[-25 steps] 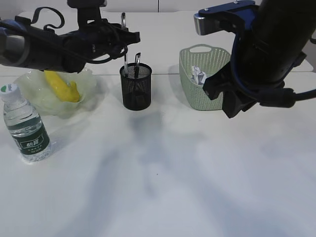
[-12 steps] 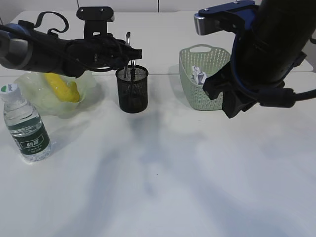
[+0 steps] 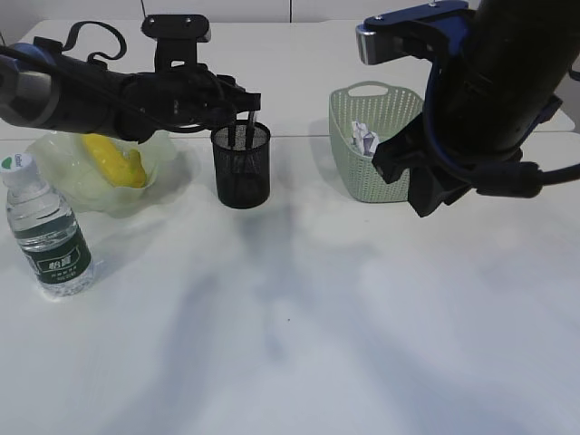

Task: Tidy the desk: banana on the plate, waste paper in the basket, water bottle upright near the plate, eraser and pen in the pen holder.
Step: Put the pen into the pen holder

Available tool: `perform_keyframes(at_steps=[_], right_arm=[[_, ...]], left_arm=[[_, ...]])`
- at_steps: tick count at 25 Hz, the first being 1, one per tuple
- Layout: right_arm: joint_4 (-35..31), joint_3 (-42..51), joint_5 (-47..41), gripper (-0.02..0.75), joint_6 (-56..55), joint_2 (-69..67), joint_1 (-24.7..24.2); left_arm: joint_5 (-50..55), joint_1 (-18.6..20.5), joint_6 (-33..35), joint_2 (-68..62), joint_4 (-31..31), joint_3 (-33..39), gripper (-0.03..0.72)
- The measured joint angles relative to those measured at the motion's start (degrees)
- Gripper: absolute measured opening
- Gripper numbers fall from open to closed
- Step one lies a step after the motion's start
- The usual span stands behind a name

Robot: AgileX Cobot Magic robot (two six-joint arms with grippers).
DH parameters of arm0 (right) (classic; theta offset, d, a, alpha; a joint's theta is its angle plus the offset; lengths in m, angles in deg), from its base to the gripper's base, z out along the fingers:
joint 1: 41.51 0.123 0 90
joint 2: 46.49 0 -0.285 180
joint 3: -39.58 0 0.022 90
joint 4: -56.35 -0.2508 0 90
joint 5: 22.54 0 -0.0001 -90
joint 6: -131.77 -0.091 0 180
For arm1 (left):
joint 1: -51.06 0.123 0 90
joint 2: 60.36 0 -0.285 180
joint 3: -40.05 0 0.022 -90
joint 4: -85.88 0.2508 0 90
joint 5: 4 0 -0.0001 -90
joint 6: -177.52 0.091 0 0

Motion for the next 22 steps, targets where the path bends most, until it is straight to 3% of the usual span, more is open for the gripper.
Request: perform_keyframes(at_steps=[4,7,14,22], right_arm=[[0.0,0.0,0.0,0.211,0.0,0.0,0.0],[0.0,0.0,0.0,0.211,0.0,0.0,0.0],[0.0,0.0,0.0,0.211,0.0,0.0,0.0],[2.7,0.0,0.0,0.211,0.0,0.0,0.0]], left_arm=[[-2.0,0.0,0.0,0.0,0.0,0.0,0.323],[-2.3,0.0,0.0,0.0,0.1,0.0,0.361],[4.5,0.0,-0.1,4.2,0.8,0.0,0.367],[23.6,0.0,-0.1,14.1,3.1,0.0,0.288]])
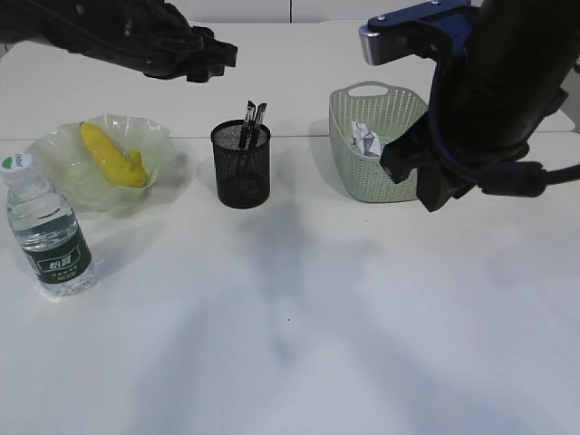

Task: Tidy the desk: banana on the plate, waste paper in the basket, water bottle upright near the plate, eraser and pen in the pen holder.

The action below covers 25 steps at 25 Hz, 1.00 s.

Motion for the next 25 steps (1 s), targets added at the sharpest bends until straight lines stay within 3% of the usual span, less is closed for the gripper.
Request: perform_keyframes(at_steps=[9,14,21,25], right_arm=[[3.4,0.0,0.0,0.211,1.0,0.0,0.0],[3.5,0.0,0.0,0.211,3.6,0.0,0.0],[4.3,0.0,0.0,0.211,5.1,0.0,0.0],[4.5,0.0,0.0,0.211,6.3,0.0,-0.1]], left_arm=[[29.1,0.0,0.1,7.0,1.1,0.0,0.281],[39.0,0.7,0.6,8.8,1.2,0.0,0.28],[42.8,7.5,3.0,10.8,-8.2,0.0,0.28],[46.6,12.3,4.4,11.0,-10.1,0.0,0.28]])
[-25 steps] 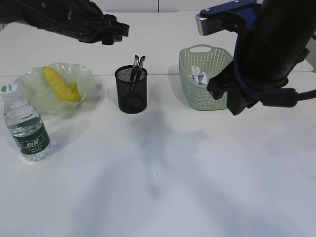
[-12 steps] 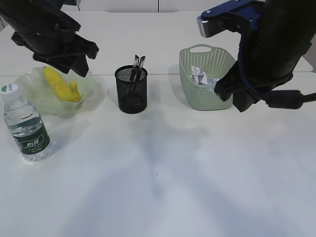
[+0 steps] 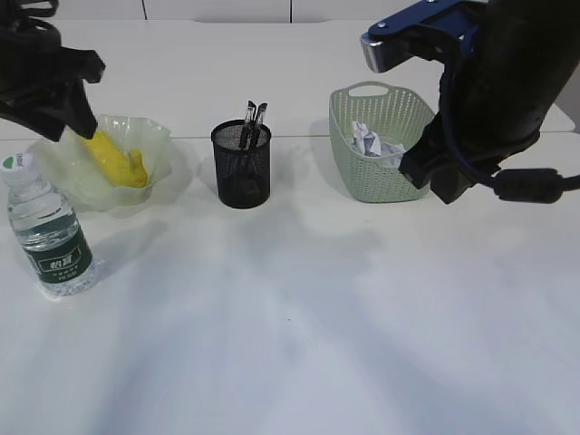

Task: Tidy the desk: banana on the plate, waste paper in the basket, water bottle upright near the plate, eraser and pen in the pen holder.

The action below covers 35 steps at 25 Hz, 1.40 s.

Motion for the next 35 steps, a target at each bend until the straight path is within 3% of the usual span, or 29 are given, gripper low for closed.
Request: perform_keyframes(at_steps=[7,14,21,35], right_arm=[[-4.3,0.0,0.0,0.211,2.2,0.0,-7.0],[-7.9,0.0,0.4,0.211,2.9,0.2,-15.7],[-9.5,0.0,1.2,0.211,3.3,4.2,-16.3],[-6.4,2.6,1.5,0.211,2.4,18.2,-16.3]], left_arm=[[0.6,6.1,0.3,6.3,0.8,2.4,0.28],[-2.2,12.6,0.3,18.2,2.5,16.1,0.28],[-3.1,13.0,-0.5,29.8,3.1,25.5,0.28],[2.4,13.0,-4.7,47.1,8.6,26.6,0.279]])
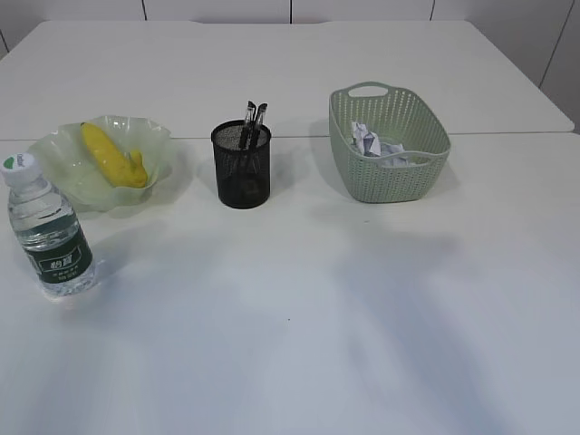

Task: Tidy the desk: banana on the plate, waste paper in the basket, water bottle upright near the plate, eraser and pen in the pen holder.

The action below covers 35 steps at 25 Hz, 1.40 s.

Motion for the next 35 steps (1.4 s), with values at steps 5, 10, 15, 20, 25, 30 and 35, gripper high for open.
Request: perform_keyframes(at_steps=[5,10,15,20,25,30,35], right_arm=[[2.2,6.1,0.1,0.211,-3.8,7.4,0.0],[4.1,10.7,-0.5,0.211,-6.1,16.8,0.0],[6.3,12.1,-2.6,0.211,-7.1,26.2,0.0],[8.2,12.1,-2.9,0.211,-7.8,34.0,0.0],[8.7,12.3,-3.2,0.211,-8.6,40.1,0.0],[8.0,15.0,-3.3,0.211,-8.7,44.7,0.0],[4.6,20.2,-3.4,0.212,-8.7,49.7,0.0]], left_arm=[[3.3,0.0,-0.2,4.8,1.4,0.0,0.279],[5.5,0.0,-1.5,11.5,2.3,1.9,0.276],[6.7,0.0,-2.2,20.3,1.8,8.0,0.275],[8.2,0.0,-2.4,31.2,0.7,12.3,0.275],[10.5,0.0,-2.4,40.5,1.1,12.8,0.275],[13.4,0.0,-2.4,43.1,1.1,12.8,0.279],[13.6,0.0,-1.8,43.1,1.5,12.8,0.347]])
